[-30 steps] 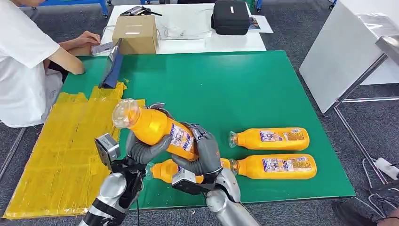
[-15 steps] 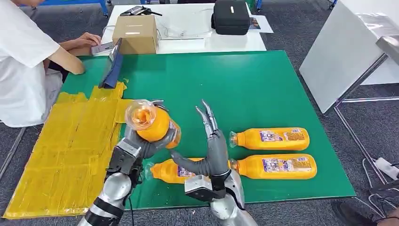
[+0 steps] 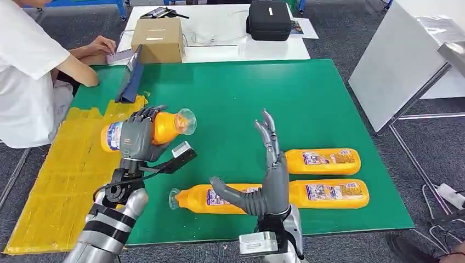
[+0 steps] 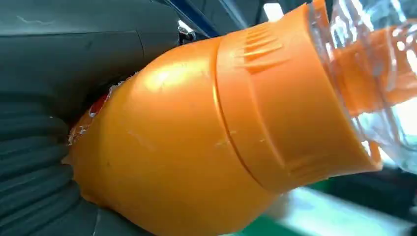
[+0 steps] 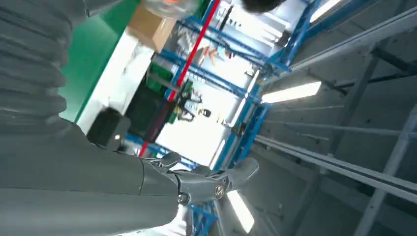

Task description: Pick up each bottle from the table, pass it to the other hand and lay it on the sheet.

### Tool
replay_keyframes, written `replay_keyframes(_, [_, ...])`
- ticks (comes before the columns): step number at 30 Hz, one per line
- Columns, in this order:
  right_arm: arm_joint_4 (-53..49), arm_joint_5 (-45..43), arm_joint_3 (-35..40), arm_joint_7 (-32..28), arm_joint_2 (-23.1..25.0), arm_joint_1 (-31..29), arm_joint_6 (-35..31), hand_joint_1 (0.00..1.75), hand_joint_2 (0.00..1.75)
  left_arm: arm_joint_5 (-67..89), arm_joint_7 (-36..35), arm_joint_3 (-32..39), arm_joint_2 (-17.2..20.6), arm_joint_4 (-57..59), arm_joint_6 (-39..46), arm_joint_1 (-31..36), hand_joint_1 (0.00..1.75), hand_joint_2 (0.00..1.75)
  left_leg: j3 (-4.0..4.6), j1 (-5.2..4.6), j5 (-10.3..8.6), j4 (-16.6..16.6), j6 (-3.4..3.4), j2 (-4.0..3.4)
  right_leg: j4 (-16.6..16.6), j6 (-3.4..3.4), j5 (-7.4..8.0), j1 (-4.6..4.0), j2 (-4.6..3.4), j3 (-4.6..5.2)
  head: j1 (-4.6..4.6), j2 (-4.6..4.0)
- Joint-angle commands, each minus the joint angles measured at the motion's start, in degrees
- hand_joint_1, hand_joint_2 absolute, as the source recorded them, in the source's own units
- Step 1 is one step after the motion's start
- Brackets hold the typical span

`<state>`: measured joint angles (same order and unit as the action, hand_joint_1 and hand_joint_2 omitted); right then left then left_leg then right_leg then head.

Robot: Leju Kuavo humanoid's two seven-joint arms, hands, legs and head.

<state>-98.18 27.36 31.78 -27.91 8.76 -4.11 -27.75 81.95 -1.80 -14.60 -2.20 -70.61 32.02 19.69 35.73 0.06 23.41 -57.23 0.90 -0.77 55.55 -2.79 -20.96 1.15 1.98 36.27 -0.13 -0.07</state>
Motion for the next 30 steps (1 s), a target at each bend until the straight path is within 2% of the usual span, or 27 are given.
replay_keyframes(1, [-2.2, -3.8, -2.4, 0.9, -3.2, -0.9, 2.7, 0.00, 1.75, 5.8, -3.3, 5.9, 4.5, 30.5, 1.2, 8.3, 1.75, 1.75, -0.52, 0.09, 0.14, 0.1, -0.11, -0.02, -0.1, 0.21, -0.12, -0.06, -0.28, -0.48, 0.00, 0.00])
replay_keyframes(10, [1.1, -5.0, -2.4, 0.7, -3.8, -3.3, 3.9, 0.00, 1.75, 5.1, -0.1, 7.7, 5.0, 40.4, 7.7, 7.6, 1.75, 1.75, -0.35, 0.10, 0.15, 0.0, -0.07, -0.01, 0.0, 0.16, -0.14, -0.07, -0.21, -0.34, 0.00, 0.00])
replay_keyframes(21, [1.1, -5.0, -2.4, 0.7, -3.8, -3.3, 3.9, 0.00, 1.75, 5.1, -0.1, 7.7, 5.0, 40.4, 7.7, 7.6, 1.75, 1.75, -0.22, 0.06, 0.07, 0.0, -0.06, -0.05, 0.0, 0.12, -0.05, -0.04, -0.21, -0.19, 0.00, 0.00])
replay_keyframes(22, [1.7, -5.7, -1.8, 0.9, -4.1, -3.7, 4.8, 0.00, 1.75, 2.1, 2.8, 9.1, 4.5, 39.8, 8.0, 7.0, 1.75, 1.75, -0.34, 0.09, 0.14, 0.0, -0.09, -0.06, 0.0, 0.18, -0.11, -0.06, -0.28, -0.31, 0.00, 0.00])
replay_keyframes(23, [3.5, -6.1, -1.4, 0.7, -4.0, -4.6, 4.8, 0.00, 1.75, -0.9, 6.0, 10.8, 4.4, 39.9, 8.0, 6.1, 1.62, 1.75, -0.30, 0.08, 0.11, 0.0, -0.08, -0.06, 0.0, 0.15, -0.09, -0.07, -0.24, -0.26, 0.00, 0.00])
replay_keyframes(24, [4.3, -6.2, -1.3, 0.5, -3.9, -4.9, 4.7, 0.00, 1.75, -2.0, 7.4, 11.5, 4.3, 40.5, 8.0, 6.0, 0.37, 1.75, -0.25, 0.06, 0.07, 0.0, -0.06, -0.10, -0.1, 0.10, -0.04, -0.05, -0.24, -0.19, 0.00, 0.00])
replay_keyframes(25, [4.7, -6.3, -1.3, 0.4, -3.9, -5.1, 4.7, 0.00, 1.75, -2.8, 8.4, 11.9, 4.2, 40.6, 8.0, 5.9, 0.00, 1.75, -0.41, 0.10, 0.15, 0.0, -0.09, -0.15, -0.1, 0.16, -0.10, -0.08, -0.37, -0.35, 0.00, 0.00])
replay_keyframes(27, [5.6, -6.3, -1.2, 0.4, -3.8, -5.5, 4.2, 0.00, 1.75, -7.5, 12.7, 14.1, 3.2, 45.3, 7.4, 7.7, 0.00, 1.75, -0.44, 0.10, 0.16, 0.0, -0.09, -0.15, -0.1, 0.16, -0.10, -0.08, -0.39, -0.39, -0.02, 0.00])
replay_keyframes(30, [5.9, -5.8, -1.3, 1.0, -4.2, -5.5, 4.2, 0.00, 1.75, -13.1, 17.3, 16.1, 2.5, 44.8, 3.9, 8.2, 0.00, 1.75, -0.39, 0.10, 0.11, 0.0, -0.08, 0.01, -0.1, 0.16, -0.12, -0.07, -0.20, -0.40, 0.00, 0.00])
